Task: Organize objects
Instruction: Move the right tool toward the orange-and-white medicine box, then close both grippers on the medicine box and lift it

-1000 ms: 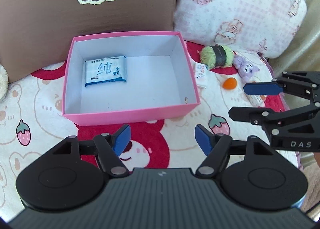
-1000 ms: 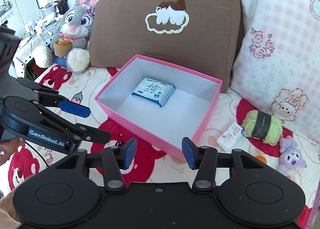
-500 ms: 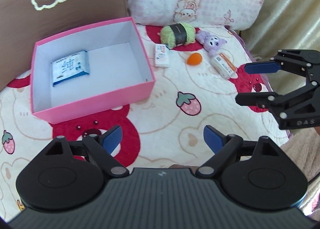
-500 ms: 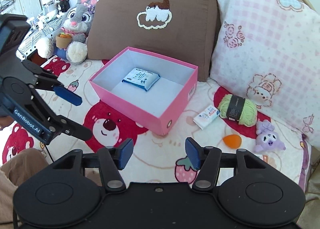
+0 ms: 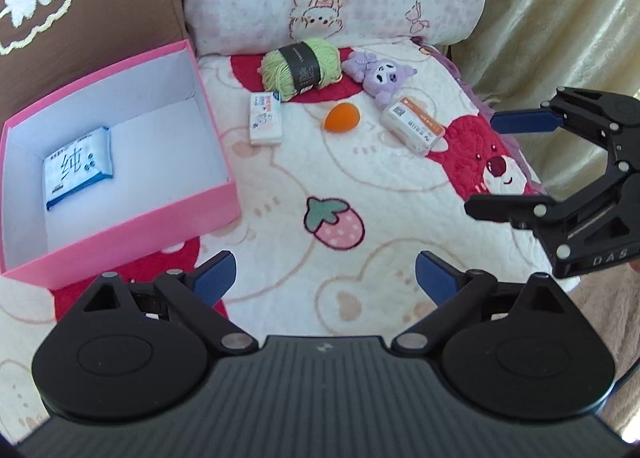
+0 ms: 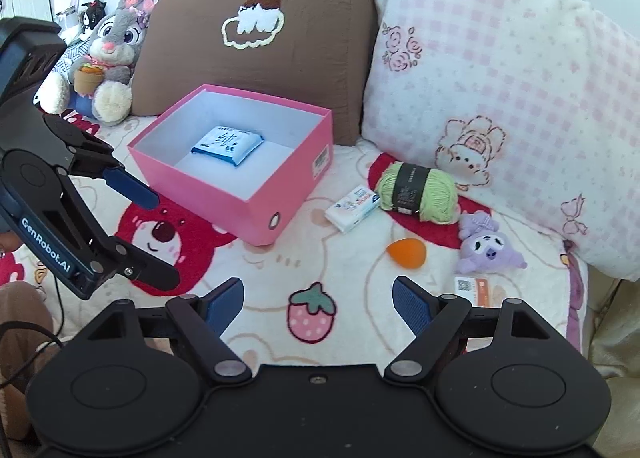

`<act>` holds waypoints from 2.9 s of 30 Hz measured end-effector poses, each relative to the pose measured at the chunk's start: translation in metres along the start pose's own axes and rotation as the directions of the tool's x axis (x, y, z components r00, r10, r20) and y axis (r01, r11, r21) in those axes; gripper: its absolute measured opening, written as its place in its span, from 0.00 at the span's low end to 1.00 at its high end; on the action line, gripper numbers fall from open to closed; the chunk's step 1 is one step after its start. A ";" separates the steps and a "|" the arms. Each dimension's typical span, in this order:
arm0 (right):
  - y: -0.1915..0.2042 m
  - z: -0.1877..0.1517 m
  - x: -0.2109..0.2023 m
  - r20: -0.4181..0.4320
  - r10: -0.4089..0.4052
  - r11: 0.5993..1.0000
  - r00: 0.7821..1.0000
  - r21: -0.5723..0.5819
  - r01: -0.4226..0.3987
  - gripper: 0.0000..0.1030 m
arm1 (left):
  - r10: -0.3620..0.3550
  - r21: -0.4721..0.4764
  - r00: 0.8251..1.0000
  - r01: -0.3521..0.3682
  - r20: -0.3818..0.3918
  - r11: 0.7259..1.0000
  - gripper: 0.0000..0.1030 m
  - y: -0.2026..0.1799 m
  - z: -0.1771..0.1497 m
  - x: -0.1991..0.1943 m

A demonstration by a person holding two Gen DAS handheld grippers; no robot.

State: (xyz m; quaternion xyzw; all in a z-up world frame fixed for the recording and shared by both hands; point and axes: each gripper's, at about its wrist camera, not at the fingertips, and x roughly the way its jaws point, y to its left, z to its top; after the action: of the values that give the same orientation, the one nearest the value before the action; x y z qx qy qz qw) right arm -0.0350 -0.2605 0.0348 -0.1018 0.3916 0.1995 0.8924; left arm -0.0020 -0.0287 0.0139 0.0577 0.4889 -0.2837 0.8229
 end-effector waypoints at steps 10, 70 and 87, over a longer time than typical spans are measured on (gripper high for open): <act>-0.016 -0.015 0.024 -0.001 -0.069 0.993 0.998 -0.096 0.069 0.83 | -0.065 0.006 0.998 0.065 -0.007 0.998 0.95 -0.007 0.024 0.053; -0.144 -0.085 0.163 -0.136 -0.193 0.981 0.972 0.002 0.195 0.63 | -0.269 0.058 0.953 0.263 0.141 0.963 0.53 -0.080 0.123 0.276; -0.143 -0.085 0.164 -0.154 -0.164 0.986 0.974 -0.062 0.156 0.68 | -0.296 0.008 0.953 0.296 0.066 0.955 0.41 -0.076 0.126 0.283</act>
State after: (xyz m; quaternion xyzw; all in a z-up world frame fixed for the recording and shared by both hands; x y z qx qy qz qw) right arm 0.0723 -0.3719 -0.1401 -0.1705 0.4470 0.1279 0.8688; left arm 0.1575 -0.2550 -0.1440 -0.0264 0.4645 -0.4050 0.7871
